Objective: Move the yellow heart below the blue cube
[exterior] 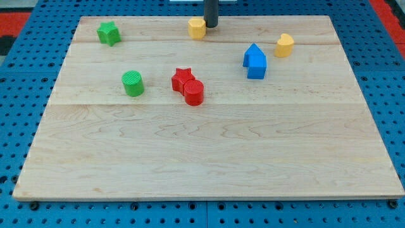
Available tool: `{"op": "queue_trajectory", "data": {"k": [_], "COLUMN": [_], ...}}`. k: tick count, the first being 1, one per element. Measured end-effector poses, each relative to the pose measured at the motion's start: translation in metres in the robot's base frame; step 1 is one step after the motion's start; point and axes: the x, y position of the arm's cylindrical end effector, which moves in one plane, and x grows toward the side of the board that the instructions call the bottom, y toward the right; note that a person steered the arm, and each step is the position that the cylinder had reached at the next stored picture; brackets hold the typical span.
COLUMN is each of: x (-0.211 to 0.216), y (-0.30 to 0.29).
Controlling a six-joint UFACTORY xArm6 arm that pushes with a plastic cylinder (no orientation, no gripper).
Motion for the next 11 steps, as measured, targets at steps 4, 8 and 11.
{"op": "queue_trajectory", "data": {"k": [4, 8, 11], "x": [-0.001, 0.04, 0.118], "y": [0.094, 0.145, 0.188]}}
